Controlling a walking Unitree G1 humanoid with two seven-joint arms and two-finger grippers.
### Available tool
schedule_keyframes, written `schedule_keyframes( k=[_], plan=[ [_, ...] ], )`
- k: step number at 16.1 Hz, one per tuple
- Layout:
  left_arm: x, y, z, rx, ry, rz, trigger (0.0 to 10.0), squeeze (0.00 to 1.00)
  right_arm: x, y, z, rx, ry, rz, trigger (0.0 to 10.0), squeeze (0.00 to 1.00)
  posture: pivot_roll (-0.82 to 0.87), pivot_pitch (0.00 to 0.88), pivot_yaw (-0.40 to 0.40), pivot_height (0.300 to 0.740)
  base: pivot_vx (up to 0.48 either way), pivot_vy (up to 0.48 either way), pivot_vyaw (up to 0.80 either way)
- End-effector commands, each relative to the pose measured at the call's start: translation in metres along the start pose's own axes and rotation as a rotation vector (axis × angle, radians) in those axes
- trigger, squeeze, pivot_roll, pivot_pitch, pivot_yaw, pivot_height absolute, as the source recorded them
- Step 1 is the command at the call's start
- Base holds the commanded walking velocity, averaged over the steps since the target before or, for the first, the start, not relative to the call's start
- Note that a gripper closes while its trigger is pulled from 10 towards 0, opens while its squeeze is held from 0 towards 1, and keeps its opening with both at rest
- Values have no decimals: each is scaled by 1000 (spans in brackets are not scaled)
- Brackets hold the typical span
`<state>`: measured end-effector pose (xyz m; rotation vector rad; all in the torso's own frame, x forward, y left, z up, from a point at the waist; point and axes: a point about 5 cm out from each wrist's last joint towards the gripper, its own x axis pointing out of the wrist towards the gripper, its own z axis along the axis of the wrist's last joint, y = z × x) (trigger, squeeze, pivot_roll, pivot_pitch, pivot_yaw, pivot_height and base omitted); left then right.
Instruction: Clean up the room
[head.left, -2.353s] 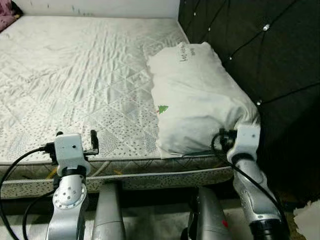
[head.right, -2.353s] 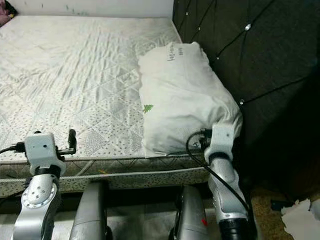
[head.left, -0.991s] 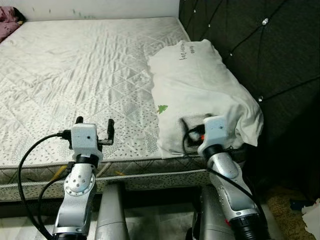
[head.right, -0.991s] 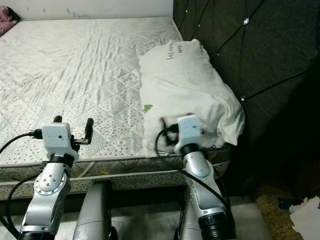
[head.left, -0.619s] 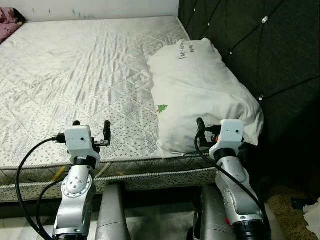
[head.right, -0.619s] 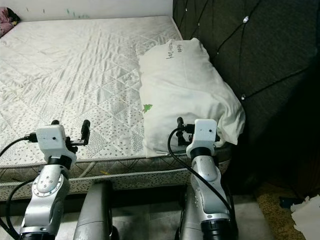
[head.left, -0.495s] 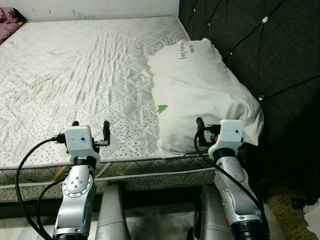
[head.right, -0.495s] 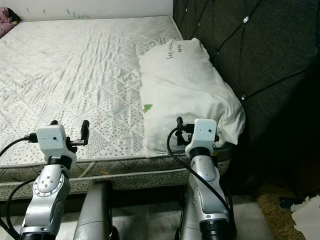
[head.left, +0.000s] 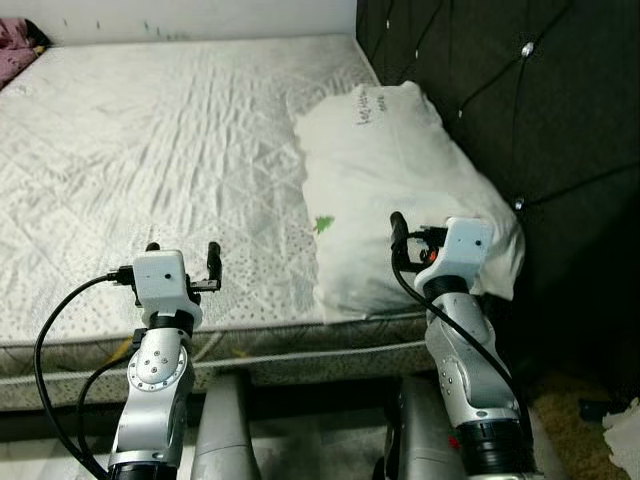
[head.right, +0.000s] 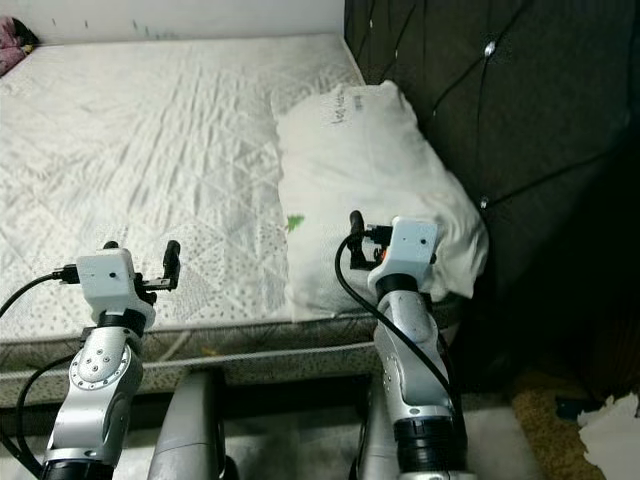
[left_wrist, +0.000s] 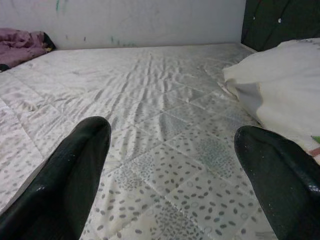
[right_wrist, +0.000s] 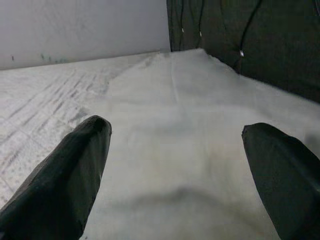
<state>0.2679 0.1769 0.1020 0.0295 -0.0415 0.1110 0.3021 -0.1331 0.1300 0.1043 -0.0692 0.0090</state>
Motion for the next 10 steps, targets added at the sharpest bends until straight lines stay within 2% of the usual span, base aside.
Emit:
schedule_keyframes(
  k=[1, 2, 6, 9, 10],
  plan=[
    [2, -3, 2, 10, -9, -16, 10000, 0, 3, 0, 5, 8, -13, 1, 10000, 0, 86, 0, 24, 620, 0, 0, 0],
    [4, -9, 4, 47, -8, -32, 10000, 0, 3, -2, 5, -3, -11, -6, 10000, 0, 86, 0, 24, 633, 0, 0, 0],
    [5, -10, 0, 54, 16, 2, 10000, 0, 4, -5, 5, -5, -10, -12, 10000, 0, 81, 0, 25, 676, 0, 0, 0],
    [6, -11, 0, 2, 16, -6, 10000, 0, 7, -7, 6, -9, -11, -21, 10000, 0, 82, 0, 21, 707, 0, 0, 0],
    [5, -15, 2, -77, 12, -63, 10000, 0, 8, -7, 6, -10, -12, -20, 10000, 0, 83, 0, 16, 720, 0, 0, 0]
  ],
)
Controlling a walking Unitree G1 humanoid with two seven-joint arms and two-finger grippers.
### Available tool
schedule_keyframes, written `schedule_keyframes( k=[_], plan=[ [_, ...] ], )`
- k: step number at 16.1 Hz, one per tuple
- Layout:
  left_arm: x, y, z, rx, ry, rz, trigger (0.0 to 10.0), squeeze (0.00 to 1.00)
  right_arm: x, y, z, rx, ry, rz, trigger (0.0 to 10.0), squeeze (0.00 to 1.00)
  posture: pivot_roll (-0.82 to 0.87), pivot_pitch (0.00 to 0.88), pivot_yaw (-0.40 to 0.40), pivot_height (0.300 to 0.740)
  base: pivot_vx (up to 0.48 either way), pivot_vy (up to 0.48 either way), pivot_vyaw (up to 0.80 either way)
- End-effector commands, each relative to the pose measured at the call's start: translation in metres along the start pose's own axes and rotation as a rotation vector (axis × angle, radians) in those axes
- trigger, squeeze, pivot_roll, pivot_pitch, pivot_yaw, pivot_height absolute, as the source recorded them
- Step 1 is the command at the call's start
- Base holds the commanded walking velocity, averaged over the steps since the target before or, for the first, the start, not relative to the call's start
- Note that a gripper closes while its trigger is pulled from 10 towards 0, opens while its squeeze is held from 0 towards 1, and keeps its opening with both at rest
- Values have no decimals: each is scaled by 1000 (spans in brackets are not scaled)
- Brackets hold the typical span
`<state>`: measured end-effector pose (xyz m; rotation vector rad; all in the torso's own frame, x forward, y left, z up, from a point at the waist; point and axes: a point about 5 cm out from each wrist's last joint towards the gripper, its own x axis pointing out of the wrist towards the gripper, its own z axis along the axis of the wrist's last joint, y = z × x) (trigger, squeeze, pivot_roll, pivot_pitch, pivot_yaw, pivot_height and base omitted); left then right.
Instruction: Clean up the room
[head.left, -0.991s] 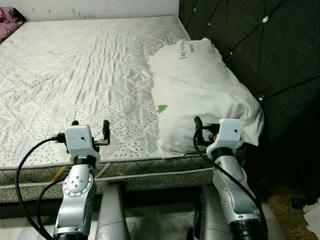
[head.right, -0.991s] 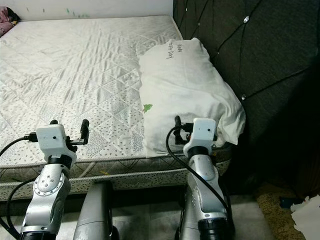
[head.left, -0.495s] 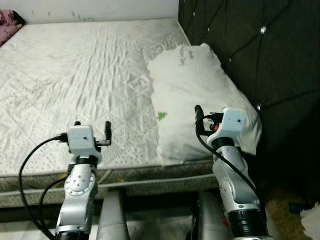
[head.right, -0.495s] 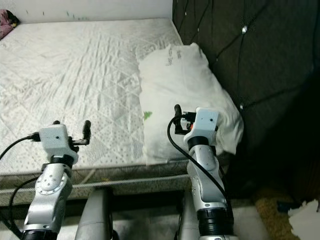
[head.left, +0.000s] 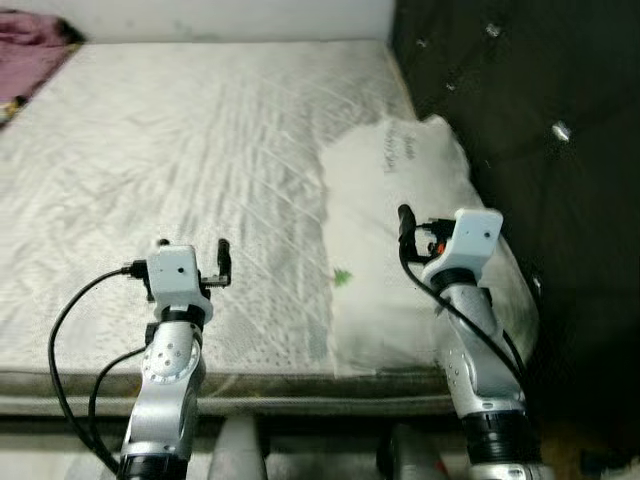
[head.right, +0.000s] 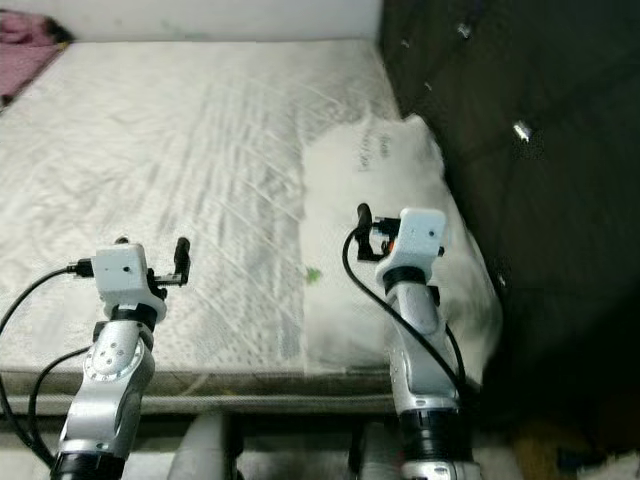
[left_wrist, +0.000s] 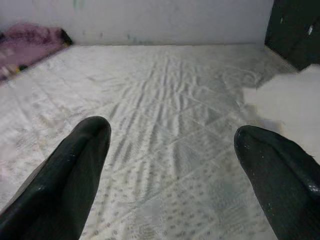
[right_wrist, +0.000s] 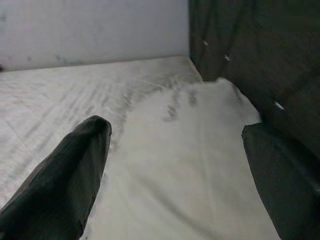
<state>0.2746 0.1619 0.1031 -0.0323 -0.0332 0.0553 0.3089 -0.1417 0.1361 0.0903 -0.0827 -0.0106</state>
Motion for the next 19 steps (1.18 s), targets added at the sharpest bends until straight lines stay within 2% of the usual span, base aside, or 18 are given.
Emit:
schedule_keyframes(
  k=[1, 5, 14, 17, 18, 19],
  plan=[
    [0, -2, 1, -41, -6, -32, 10000, 0, 2, 1, 0, 3, 1, 1, 10000, 0, 83, 0, 14, 729, 0, 0, 0],
    [0, 0, -2, 44, 16, 26, 10000, 0, 3, 0, -1, -8, 4, 1, 10000, 0, 83, 0, 8, 740, 0, 0, 0],
    [0, 1, -4, 14, 42, 38, 10000, 0, -2, -8, -13, -13, 62, -63, 10000, 0, 84, 0, 19, 740, 0, 0, -90],
    [2, 0, -5, 10, 52, 44, 10000, 0, -1, -2, -14, -109, 58, -28, 10000, 0, 82, 0, 14, 740, 0, 0, 0],
    [2, -1, -4, -8, 50, 39, 10000, 0, -2, 5, -16, -98, 51, 23, 10000, 0, 82, 0, 12, 740, 0, 0, 0],
    [2, -2, -4, -10, 51, 39, 10000, 0, -2, 8, -16, -117, 45, 25, 10000, 0, 80, 0, 10, 740, 0, 0, 0]
  ],
)
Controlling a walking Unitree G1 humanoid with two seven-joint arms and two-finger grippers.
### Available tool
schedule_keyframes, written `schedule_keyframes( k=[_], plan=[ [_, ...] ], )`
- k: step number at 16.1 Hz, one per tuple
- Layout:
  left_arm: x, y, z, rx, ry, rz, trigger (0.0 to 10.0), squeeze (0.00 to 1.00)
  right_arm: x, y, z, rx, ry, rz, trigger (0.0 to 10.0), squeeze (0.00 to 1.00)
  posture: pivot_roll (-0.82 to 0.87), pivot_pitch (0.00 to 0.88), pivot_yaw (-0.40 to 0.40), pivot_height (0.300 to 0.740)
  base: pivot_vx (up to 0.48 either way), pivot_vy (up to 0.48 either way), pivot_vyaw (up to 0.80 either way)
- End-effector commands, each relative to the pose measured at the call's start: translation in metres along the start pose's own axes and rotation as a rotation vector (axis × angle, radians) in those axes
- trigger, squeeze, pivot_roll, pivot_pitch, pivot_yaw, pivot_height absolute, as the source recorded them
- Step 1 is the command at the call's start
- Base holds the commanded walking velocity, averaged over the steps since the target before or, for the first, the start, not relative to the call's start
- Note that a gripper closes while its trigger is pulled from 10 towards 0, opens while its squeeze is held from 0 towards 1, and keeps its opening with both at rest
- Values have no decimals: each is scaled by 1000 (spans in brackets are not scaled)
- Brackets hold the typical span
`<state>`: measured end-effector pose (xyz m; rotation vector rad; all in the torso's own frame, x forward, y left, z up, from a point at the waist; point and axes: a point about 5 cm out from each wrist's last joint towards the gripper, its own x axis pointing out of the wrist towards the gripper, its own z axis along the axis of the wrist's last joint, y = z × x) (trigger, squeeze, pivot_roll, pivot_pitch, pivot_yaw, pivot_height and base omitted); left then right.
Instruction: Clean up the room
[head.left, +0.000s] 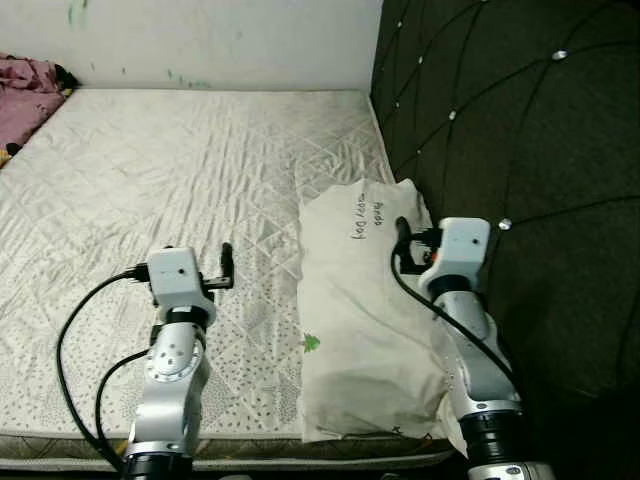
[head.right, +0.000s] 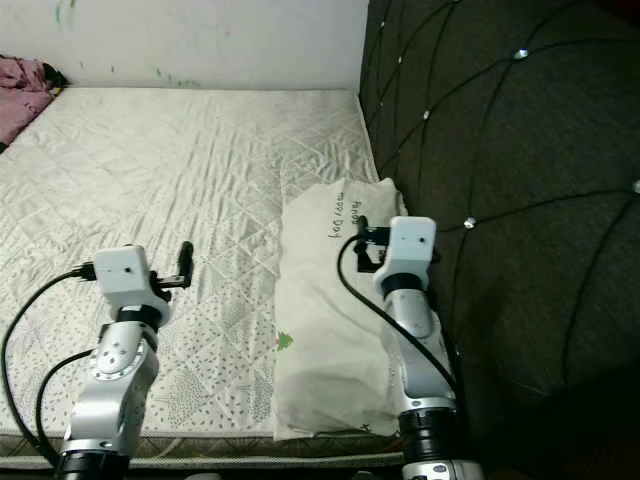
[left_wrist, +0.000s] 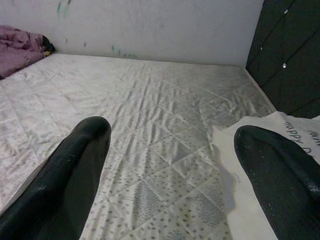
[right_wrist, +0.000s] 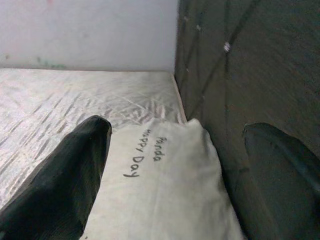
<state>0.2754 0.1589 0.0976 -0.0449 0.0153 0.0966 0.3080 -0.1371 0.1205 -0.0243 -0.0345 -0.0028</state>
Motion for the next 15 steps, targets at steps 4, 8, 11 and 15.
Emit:
schedule_keyframes(
  k=[4, 8, 11, 15],
  plan=[
    [2, -3, 0, -9, 13, -15, 10000, 0, -4, 19, -4, -28, 32, 145, 10000, 0, 75, 0, 8, 740, 0, 308, 0],
    [3, -3, 0, -32, 15, -15, 10000, 0, -5, 22, 3, 32, -21, 186, 10000, 0, 74, 0, 7, 740, 0, 480, 0],
    [3, -5, 0, -66, 13, -48, 10000, 0, -7, 26, 6, 64, -34, 226, 10000, 0, 76, 0, 7, 740, 0, 480, 0],
    [1, -6, 0, -81, 17, -56, 10000, 0, -8, 27, 5, 73, -30, 234, 10000, 0, 79, 0, 4, 740, 0, 480, 0]
  ],
)
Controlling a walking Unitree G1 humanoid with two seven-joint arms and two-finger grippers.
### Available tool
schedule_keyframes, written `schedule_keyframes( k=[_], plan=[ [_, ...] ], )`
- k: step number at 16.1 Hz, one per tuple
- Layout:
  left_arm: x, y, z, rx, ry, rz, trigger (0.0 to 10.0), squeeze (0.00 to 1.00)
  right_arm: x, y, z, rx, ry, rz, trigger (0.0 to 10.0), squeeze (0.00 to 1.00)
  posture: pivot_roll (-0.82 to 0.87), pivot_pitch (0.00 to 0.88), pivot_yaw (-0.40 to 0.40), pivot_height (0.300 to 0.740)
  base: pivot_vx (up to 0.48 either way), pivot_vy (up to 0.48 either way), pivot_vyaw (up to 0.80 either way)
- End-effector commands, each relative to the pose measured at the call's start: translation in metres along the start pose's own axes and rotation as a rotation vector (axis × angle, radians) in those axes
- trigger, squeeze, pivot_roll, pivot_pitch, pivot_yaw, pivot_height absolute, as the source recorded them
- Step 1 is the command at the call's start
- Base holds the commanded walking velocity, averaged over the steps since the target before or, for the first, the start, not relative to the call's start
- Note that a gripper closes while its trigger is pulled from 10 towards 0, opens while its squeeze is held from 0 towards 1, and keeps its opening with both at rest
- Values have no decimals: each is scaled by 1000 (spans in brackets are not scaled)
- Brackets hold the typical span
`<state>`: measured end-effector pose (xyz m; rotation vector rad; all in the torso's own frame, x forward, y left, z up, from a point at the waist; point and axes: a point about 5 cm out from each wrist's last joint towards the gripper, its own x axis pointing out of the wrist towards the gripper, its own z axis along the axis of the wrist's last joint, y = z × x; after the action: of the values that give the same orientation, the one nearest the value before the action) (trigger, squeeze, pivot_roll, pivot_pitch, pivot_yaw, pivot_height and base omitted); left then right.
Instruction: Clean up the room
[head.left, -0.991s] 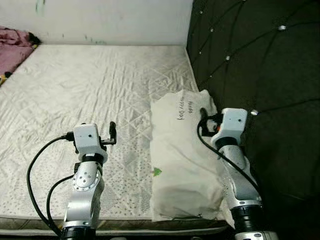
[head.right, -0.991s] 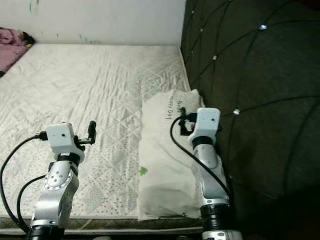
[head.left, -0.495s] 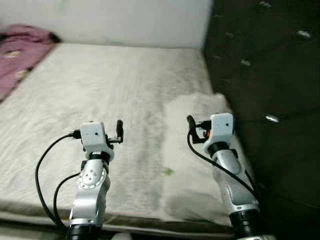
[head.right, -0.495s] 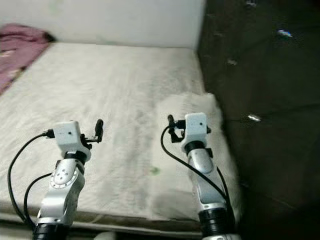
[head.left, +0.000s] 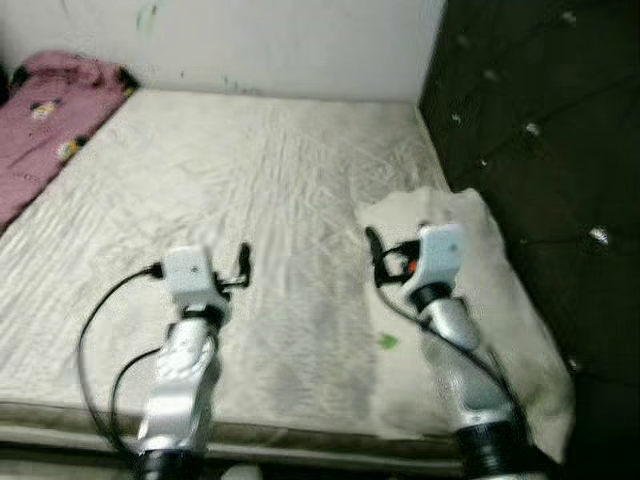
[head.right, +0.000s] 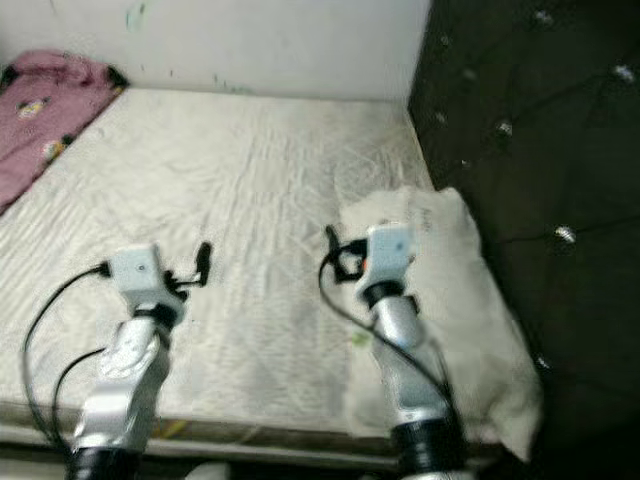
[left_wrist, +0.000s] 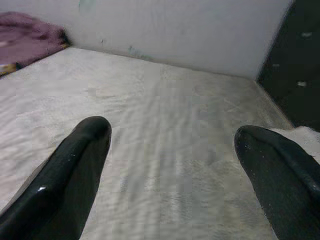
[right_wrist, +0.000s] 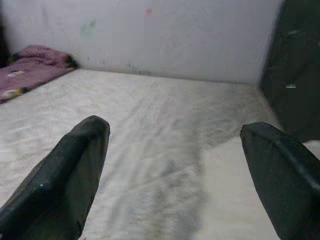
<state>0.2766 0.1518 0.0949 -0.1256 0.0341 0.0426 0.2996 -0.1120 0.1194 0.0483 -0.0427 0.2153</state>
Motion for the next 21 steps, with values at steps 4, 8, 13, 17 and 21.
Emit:
schedule_keyframes(
  k=[4, 8, 13, 17, 21],
  plan=[
    [-1, 5, 1, -38, 12, 36, 10000, 0, -2, -5, 0, 7, -4, -27, 10000, 0, 80, 0, 10, 740, 0, 480, 0],
    [3, 2, 3, -29, 9, 10, 10000, 0, 0, -5, 0, -4, 0, -19, 10000, 0, 77, 0, 10, 740, 0, 480, 0],
    [5, 0, 4, -33, 10, 7, 10000, 0, -1, -10, -4, -14, 16, -44, 10000, 0, 71, 0, 9, 740, 0, 480, 0],
    [5, 0, 4, -32, 10, 10, 10000, 0, 0, -9, -4, -19, 22, -42, 10000, 0, 72, 0, 9, 740, 0, 480, 0],
    [4, -1, 4, -36, 9, 11, 10000, 0, 0, -10, -5, -28, 29, -46, 10000, 0, 72, 0, 9, 740, 0, 480, 0]
  ],
)
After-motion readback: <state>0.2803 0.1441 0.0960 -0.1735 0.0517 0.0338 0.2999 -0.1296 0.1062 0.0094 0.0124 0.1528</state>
